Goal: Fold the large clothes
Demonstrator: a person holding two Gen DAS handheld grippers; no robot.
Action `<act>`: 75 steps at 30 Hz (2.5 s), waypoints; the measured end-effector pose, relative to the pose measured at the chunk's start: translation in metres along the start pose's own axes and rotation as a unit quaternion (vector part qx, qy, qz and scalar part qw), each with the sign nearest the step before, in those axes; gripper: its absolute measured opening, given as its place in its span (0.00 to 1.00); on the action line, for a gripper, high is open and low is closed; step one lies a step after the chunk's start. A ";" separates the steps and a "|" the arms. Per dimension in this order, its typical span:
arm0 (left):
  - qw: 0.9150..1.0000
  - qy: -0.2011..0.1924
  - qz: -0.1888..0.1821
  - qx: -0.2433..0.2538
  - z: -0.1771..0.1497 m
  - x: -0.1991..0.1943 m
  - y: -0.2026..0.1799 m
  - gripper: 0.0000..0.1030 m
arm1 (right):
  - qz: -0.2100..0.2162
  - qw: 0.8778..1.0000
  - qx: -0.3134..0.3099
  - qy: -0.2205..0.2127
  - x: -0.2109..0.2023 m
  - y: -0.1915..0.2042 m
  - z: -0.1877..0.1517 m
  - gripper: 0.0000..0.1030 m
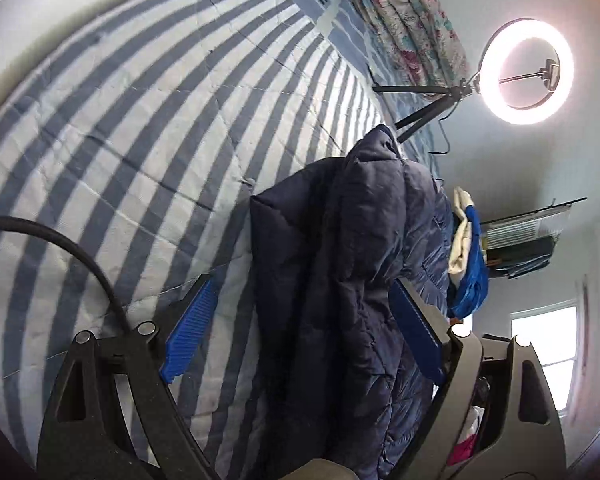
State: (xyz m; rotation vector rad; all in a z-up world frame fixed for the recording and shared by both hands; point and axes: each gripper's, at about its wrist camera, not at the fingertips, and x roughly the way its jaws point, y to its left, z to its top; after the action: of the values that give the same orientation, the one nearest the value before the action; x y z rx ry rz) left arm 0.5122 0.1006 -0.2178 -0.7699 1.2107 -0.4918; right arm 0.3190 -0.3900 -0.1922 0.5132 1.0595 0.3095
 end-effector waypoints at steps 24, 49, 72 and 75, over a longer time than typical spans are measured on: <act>0.996 0.027 0.048 0.074 0.002 0.057 -0.061 0.46 | 0.072 0.997 -0.002 0.033 0.077 0.055 0.019 0.68; 0.971 -0.018 0.111 0.210 -0.091 0.030 -0.170 0.14 | -0.129 0.981 -0.143 0.024 -0.019 0.123 0.010 0.22; 0.951 -0.005 0.053 0.306 -0.168 0.083 -0.330 0.14 | -0.245 0.954 -0.172 -0.030 -0.166 0.071 0.011 0.21; 0.947 -0.002 0.045 0.317 -0.171 0.100 -0.352 0.14 | -0.255 0.952 -0.167 -0.038 -0.180 0.057 0.017 0.21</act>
State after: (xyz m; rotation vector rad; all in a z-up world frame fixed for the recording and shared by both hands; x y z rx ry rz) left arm 0.3997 -0.2459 -0.0436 -0.1633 0.9913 -0.7524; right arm 0.2510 -0.4320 -0.0207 -0.0596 1.0012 0.0063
